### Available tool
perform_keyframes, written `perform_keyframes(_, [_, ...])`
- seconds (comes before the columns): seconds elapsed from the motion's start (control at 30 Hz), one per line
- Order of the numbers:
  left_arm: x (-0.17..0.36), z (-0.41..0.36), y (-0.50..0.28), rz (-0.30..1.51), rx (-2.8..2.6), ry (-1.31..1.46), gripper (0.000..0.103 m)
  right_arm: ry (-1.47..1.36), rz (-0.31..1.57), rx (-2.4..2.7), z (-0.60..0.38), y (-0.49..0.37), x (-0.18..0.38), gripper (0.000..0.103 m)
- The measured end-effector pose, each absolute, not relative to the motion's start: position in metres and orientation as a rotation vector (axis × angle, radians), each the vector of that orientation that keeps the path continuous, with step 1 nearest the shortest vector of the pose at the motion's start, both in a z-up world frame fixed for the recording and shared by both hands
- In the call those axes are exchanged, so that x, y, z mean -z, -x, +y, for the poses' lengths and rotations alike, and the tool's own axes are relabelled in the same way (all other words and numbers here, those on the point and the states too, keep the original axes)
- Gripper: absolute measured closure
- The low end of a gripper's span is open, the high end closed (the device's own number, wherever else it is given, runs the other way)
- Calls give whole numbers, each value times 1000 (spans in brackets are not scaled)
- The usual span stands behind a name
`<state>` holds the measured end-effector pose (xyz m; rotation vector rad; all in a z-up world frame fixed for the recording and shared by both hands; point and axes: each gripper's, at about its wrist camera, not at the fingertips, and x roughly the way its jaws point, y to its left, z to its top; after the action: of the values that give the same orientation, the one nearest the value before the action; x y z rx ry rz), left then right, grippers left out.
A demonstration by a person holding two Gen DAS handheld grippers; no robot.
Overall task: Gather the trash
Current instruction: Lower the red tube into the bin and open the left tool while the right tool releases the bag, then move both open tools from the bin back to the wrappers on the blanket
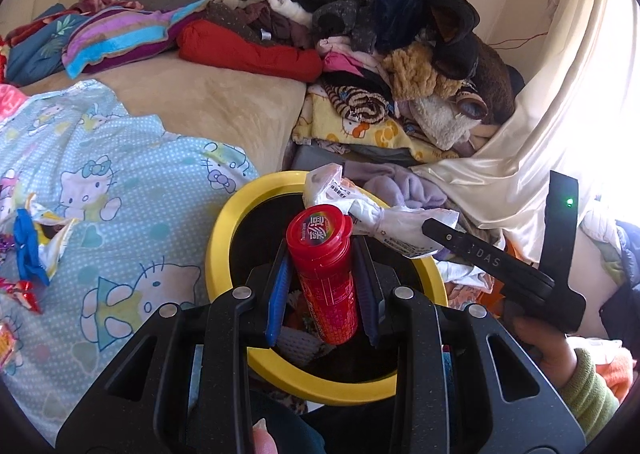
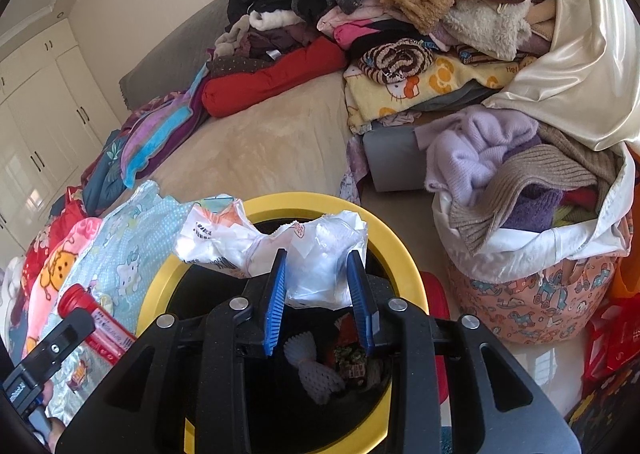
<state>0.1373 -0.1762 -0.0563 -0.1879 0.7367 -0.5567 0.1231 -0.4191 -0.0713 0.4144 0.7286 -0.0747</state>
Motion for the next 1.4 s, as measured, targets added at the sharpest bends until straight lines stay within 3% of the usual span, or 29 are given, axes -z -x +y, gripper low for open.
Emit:
perform_keyframes(0.43, [72,-179,-150,784,556,211,79,-421,745,65,-419,-127,77,74])
perform_keyframes(0.57, [75,-182,-152,797,578,213,79,-430,749,63,-419,-128,77,67])
perform_keyframes(0.6, [76,-182,-152,798,574,214,75,-435,750,71,-420,-128,78,65])
perform_keyframes(0.63, [76,-181,-152,798,565,219,58,-444,750,75,-422,-127,78,61])
perform_keyframes(0.67, [76,-179,-153,799,559,227,50,-453,749,77,-424,-127,79,61])
perform_keyframes(0.77, [75,-175,-152,795,556,241,40,-461,745,89,-425,-126,79,55])
perform_keyframes(0.83, [71,-171,-150,780,545,245,19,-465,738,93,-426,-125,78,51])
perform_keyframes(0.9, [67,-166,-148,765,541,266,11,-462,733,94,-425,-125,77,50])
perform_keyframes(1.4, [48,-138,-133,716,448,264,11,-416,706,46,-399,-123,61,41])
